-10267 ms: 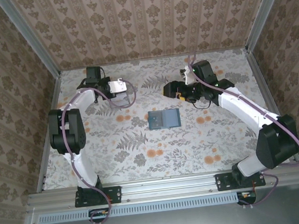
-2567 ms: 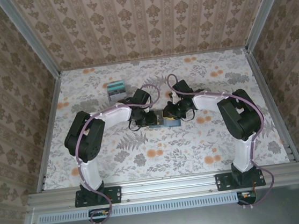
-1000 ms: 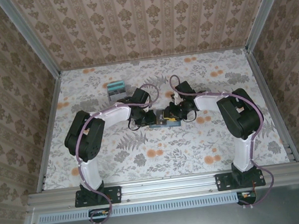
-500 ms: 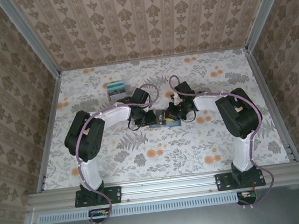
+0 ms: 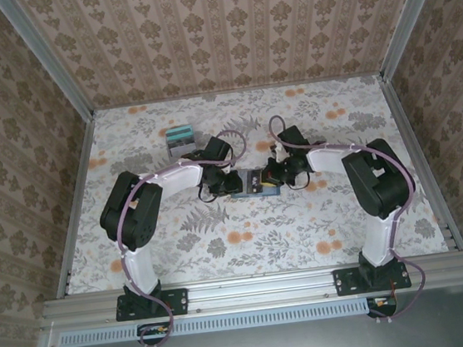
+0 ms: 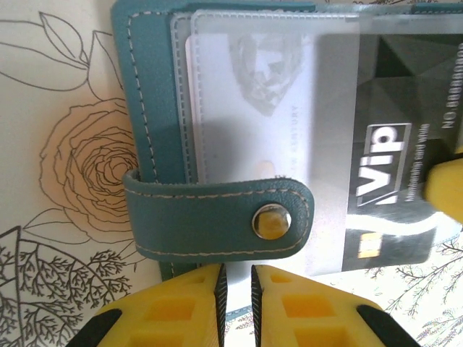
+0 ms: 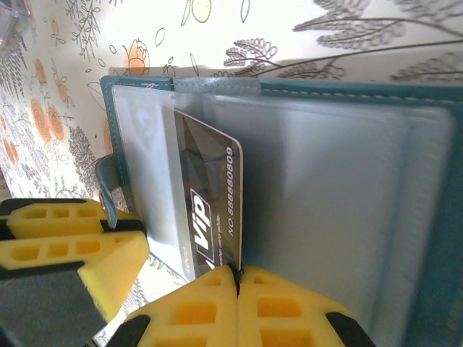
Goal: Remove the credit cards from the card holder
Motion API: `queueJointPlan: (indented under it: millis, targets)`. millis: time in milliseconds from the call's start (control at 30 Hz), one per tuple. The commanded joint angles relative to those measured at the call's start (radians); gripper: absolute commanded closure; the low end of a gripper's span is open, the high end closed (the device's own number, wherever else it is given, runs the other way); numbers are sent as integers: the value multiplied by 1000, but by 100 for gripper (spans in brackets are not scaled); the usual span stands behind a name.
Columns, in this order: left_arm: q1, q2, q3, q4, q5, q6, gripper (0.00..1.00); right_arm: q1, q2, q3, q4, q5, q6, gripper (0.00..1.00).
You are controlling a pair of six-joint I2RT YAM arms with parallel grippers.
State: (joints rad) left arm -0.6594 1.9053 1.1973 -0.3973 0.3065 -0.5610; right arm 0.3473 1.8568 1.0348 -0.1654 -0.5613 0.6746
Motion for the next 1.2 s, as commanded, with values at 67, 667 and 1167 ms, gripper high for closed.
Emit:
queueJointPlan:
  millis: [67, 667, 1167]
  targets:
    - [10, -3, -22, -2, -1, -13, 80, -39, -76, -45, -74, 21, -49, 100]
    - [72, -144, 9, 104, 153, -143, 48, -77, -253, 33, -188, -25, -131, 100]
    - [115, -250, -83, 508, 371, -369, 62, -76, -317, 131, -13, -278, -50, 100]
